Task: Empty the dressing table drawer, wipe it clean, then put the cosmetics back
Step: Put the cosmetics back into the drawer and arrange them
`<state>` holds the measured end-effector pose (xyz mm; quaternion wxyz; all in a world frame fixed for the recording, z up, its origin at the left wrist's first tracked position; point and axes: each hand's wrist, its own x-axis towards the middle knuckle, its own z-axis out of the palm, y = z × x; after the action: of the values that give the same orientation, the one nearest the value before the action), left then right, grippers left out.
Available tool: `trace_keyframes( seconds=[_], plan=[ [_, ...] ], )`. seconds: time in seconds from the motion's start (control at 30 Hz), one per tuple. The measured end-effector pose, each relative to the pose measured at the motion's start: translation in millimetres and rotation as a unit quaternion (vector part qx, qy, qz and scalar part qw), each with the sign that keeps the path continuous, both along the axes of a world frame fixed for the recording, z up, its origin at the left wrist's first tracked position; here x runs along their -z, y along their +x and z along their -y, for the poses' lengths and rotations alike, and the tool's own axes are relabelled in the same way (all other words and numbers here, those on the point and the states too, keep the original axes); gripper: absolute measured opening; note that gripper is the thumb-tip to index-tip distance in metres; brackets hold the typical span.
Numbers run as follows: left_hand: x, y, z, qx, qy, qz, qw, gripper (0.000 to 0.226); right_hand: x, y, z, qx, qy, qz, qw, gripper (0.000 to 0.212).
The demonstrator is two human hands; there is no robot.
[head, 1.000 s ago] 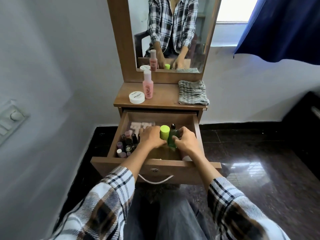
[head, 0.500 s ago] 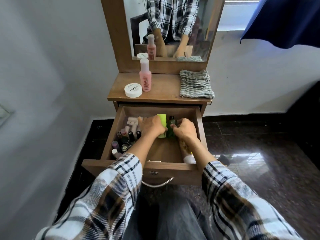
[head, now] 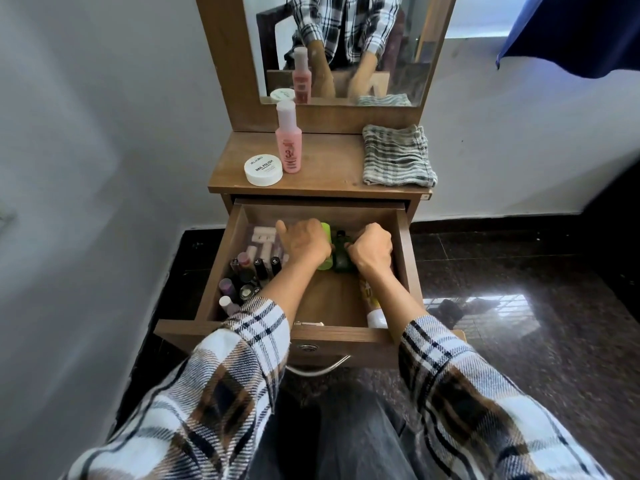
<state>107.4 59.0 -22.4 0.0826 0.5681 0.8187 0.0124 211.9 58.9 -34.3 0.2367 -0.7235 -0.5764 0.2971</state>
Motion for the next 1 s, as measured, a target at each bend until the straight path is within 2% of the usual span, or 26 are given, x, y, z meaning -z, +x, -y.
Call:
trace_keyframes(
  seconds=[0.2, 0.33, 0.43, 0.5, 0.6, 0.7, 0.8, 0.9, 1.0],
  plan=[
    [1, 5, 6, -0.012, 0.067, -0.024, 0.997, 0.014, -1, 0, 4, -0.017, 0.03, 0.022, 0.999, 0.018],
    [-2, 7, 15, -0.012, 0.108, -0.044, 0.993, 0.019, -3, 1, 8, -0.036, 0.046, 0.044, 0.997, 0.02],
    [-4, 1, 23, -0.01, 0.116, -0.033, 0.993, 0.011, -5, 1, 12, -0.04, 0.047, 0.055, 0.997, 0.02],
    [-9, -9, 27, -0.02, 0.141, -0.009, 0.99, 0.006, -11, -1, 14, -0.029, 0.083, 0.056, 0.995, 0.018],
    [-25, -33, 32, -0.056, 0.224, 0.056, 0.971, 0.018, -30, -8, 13, -0.015, 0.181, 0.033, 0.983, 0.017],
    [-40, -67, 26, -0.085, 0.31, 0.137, 0.937, 0.026, -56, -19, -1, -0.012, 0.26, -0.064, 0.963, 0.015],
    [-48, -99, 9, -0.079, 0.311, 0.15, 0.935, 0.054, -74, -37, -28, -0.042, 0.231, -0.155, 0.96, 0.034],
    [-47, -113, -8, -0.045, 0.268, 0.163, 0.949, 0.076, -82, -56, -55, -0.096, 0.192, -0.153, 0.965, 0.066],
    [-47, -112, -22, -0.03, 0.242, 0.18, 0.953, 0.083, -83, -71, -72, -0.134, 0.187, -0.154, 0.961, 0.077]
  ],
)
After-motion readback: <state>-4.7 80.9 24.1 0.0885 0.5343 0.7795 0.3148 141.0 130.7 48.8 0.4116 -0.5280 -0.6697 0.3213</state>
